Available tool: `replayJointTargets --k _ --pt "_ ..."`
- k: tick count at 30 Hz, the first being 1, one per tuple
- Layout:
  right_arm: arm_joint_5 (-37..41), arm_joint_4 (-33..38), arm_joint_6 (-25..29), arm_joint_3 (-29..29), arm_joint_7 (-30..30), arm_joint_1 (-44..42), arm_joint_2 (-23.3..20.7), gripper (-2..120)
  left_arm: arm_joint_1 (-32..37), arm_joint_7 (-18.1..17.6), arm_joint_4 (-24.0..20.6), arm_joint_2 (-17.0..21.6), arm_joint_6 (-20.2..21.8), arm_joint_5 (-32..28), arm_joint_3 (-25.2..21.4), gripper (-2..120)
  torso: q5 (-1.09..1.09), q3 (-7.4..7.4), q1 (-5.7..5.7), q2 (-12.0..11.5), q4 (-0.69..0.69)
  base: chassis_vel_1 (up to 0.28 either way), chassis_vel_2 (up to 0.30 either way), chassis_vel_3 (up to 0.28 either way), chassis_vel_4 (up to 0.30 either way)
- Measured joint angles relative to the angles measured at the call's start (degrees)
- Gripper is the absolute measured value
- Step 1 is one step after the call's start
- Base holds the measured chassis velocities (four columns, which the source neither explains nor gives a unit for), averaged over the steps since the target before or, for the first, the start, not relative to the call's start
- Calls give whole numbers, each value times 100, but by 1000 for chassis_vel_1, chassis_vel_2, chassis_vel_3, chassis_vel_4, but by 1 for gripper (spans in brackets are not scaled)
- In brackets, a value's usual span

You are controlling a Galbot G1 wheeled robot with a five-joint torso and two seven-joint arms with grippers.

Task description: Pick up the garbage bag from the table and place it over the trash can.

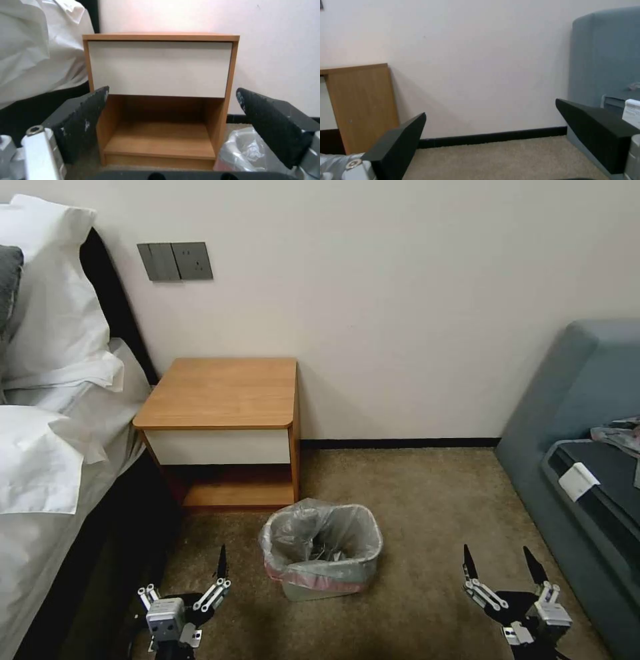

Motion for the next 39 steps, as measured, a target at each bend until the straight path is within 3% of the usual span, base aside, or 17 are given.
replayJointTargets --k 39 --pt "-12 6 -43 -7 10 24 -5 100 -31 -13 19 12 28 -16 14 100 0 0 0 0 0 0 0 0 0"
